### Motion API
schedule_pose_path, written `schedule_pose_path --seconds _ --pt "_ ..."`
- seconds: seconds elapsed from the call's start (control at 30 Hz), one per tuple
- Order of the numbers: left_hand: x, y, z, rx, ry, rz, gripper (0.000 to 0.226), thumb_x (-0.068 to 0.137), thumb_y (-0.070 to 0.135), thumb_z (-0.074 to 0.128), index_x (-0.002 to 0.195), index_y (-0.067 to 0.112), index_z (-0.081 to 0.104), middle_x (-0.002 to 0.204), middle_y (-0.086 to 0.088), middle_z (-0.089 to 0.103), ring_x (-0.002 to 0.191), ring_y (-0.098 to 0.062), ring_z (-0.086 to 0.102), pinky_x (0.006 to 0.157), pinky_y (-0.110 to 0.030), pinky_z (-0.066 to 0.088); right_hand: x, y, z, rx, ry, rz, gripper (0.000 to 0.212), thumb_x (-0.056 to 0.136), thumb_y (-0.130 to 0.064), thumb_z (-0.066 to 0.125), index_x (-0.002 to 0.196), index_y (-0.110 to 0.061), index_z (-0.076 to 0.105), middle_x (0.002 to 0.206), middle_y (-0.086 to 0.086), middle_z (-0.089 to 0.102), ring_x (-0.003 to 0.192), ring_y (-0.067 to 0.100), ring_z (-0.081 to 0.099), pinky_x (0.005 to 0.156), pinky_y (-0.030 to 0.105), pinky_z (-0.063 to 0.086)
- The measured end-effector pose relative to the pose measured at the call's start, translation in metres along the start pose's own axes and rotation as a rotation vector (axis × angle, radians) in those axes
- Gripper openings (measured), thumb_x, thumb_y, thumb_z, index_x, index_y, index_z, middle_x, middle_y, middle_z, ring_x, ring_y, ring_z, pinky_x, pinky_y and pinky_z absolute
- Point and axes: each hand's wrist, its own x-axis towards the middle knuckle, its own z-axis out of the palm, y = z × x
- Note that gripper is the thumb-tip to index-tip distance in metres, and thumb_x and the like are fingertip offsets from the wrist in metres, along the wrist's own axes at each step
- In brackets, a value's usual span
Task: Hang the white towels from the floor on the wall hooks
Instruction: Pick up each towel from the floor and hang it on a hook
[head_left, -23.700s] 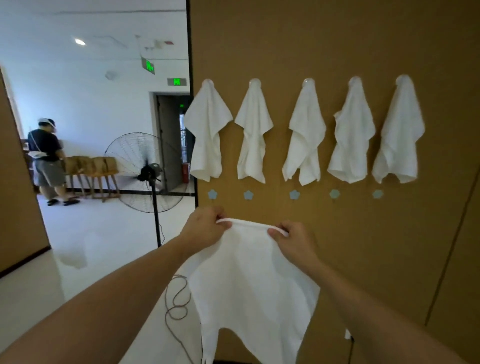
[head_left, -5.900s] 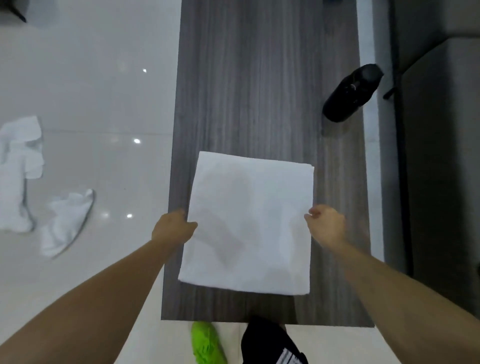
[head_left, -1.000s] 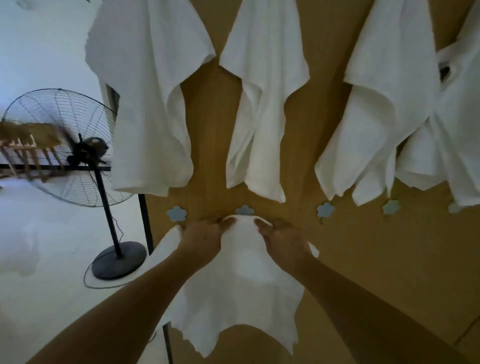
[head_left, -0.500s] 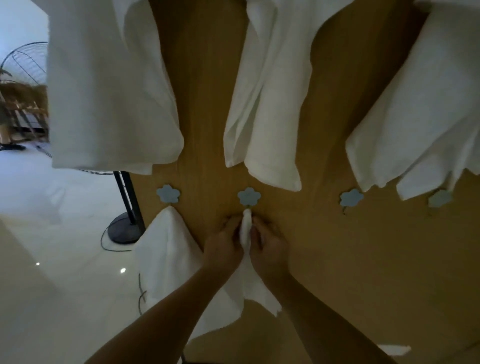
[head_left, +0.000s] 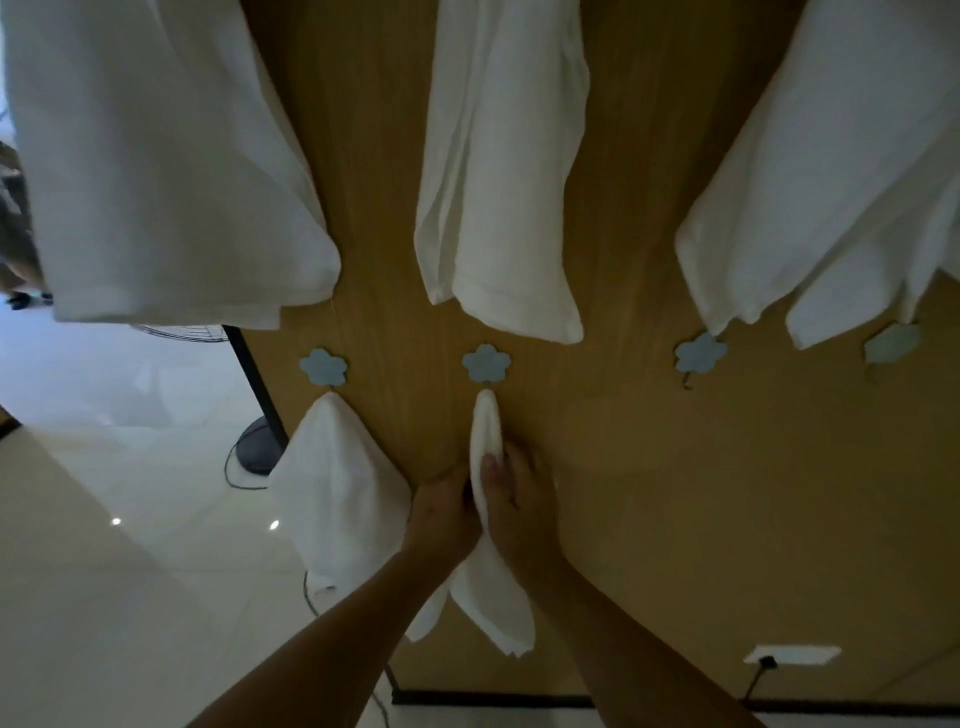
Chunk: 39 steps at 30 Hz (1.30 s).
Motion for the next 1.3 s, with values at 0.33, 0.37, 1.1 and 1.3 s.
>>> schedule_pose_path --seconds 0.33,0.37,1.1,1.3 --pt "0.021 -0.040 -0.048 -0.009 -0.188 0.247 0.025 0.098 0.016 0.049 0.113 0.020 0.068 0.096 0.008 0.068 0.089 -0.014 0.063 0.076 -0.016 0.049 -0.001 -0.006 0.020 -0.190 0.190 0.162 0.034 0.088 -0.018 0.072 0.116 -0.001 0.062 0.105 0.012 0.067 0.101 0.029 0.064 0.088 0.025 0.044" --pt "0.023 -0.043 -0.054 0.004 -0.172 0.282 0.024 0.096 0.014 0.051 0.112 0.017 0.068 0.100 0.003 0.070 0.091 -0.015 0.063 0.081 -0.022 0.051 -0.003 -0.010 0.024 -0.221 0.156 0.225 0.037 0.088 -0.022 0.071 0.120 -0.006 0.059 0.105 0.010 0.066 0.102 0.028 0.065 0.086 0.028 0.047" --pt "-0.136 0.097 -0.031 0.016 -0.533 1.051 0.039 0.094 0.012 0.046 0.132 0.014 0.057 0.129 -0.005 0.054 0.114 -0.022 0.050 0.091 -0.030 0.045 -0.280 -0.077 -0.121 -0.909 0.419 0.705 0.076 0.082 -0.054 0.065 0.147 -0.029 0.034 0.144 0.001 0.046 0.127 0.026 0.043 0.100 0.041 0.041" --pt "-0.316 0.171 0.013 -0.065 -0.760 1.246 0.042 0.098 0.028 0.046 0.139 0.020 0.050 0.133 0.000 0.050 0.117 -0.020 0.047 0.096 -0.031 0.044 -0.479 -0.115 -0.189 -1.018 0.614 0.949 0.076 0.083 -0.053 0.064 0.148 -0.028 0.033 0.143 0.003 0.047 0.128 0.029 0.043 0.101 0.044 0.039"
